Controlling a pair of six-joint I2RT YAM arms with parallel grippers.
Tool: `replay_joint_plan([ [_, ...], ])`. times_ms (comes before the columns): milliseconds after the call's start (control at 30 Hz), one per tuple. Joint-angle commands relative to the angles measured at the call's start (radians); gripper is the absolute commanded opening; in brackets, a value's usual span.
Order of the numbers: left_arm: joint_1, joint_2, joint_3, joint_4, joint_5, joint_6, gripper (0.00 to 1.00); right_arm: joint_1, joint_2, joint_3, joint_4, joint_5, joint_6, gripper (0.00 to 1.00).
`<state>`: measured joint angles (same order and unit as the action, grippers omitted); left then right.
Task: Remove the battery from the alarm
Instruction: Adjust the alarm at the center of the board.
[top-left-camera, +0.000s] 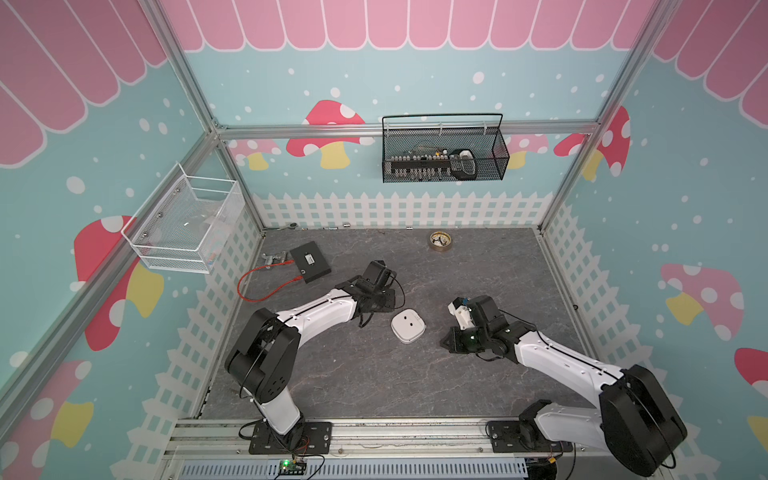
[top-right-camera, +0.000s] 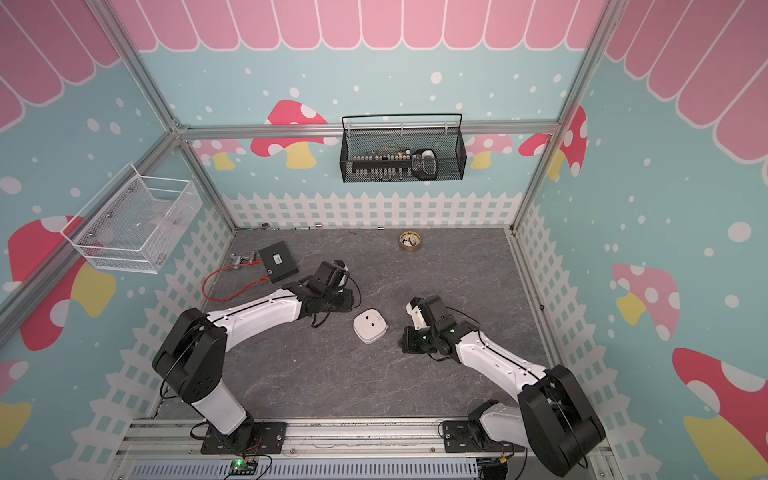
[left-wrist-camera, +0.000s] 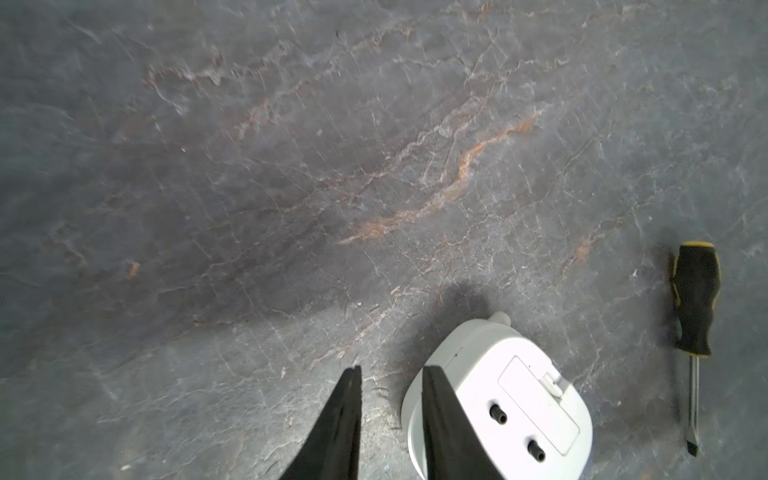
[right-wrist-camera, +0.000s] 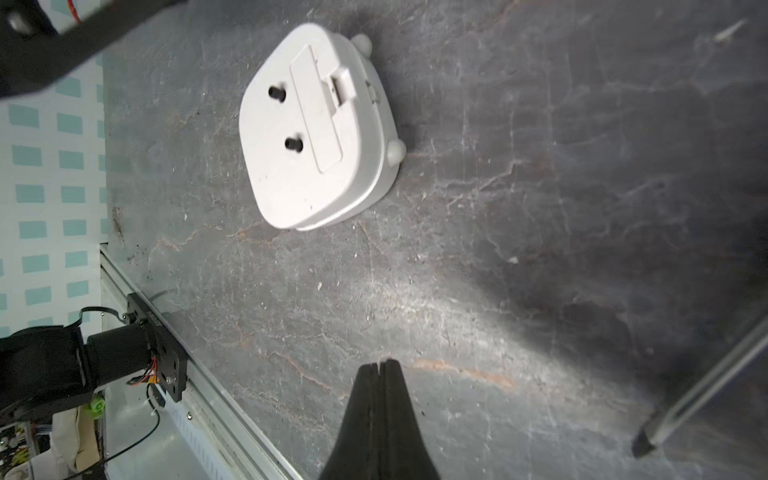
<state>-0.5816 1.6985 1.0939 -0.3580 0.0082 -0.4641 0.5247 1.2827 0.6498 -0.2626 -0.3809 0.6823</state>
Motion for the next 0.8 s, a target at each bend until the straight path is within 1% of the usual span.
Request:
replay_joint_plan([
  [0, 0.011, -0.089, -0.095, 0.062, 0.076, -0.022, 0.27, 0.0, 0.067, 0.137, 0.01, 0.11, -0.058, 0.02],
  [100, 0.01, -0.2, -0.204, 0.072, 0.126, -0.061, 0.24, -0.017, 0.146, 0.256, -0.026, 0.17, -0.108, 0.02],
  [167, 0.005, -0.261, -0.268, 0.103, 0.169, -0.091, 0.23, -0.031, 0.219, 0.328, -0.031, 0.179, -0.135, 0.02],
  [267, -0.004, -0.305, -0.332, 0.163, 0.234, -0.144, 0.22, -0.044, 0.34, 0.411, -0.029, 0.176, -0.163, 0.0],
  [333, -0.011, -0.308, -0.361, 0.218, 0.294, -0.174, 0.21, -0.043, 0.411, 0.451, -0.024, 0.164, -0.173, 0.0],
  [467, -0.021, -0.262, -0.401, 0.328, 0.391, -0.225, 0.21, -0.044, 0.51, 0.487, -0.005, 0.139, -0.179, 0.0],
  [667, -0.028, -0.226, -0.472, 0.473, 0.475, -0.312, 0.24, -0.031, 0.568, 0.494, 0.018, 0.104, -0.181, 0.0],
  [767, -0.025, -0.213, -0.479, 0.492, 0.456, -0.323, 0.28, -0.018, 0.565, 0.483, 0.019, 0.09, -0.184, 0.0],
])
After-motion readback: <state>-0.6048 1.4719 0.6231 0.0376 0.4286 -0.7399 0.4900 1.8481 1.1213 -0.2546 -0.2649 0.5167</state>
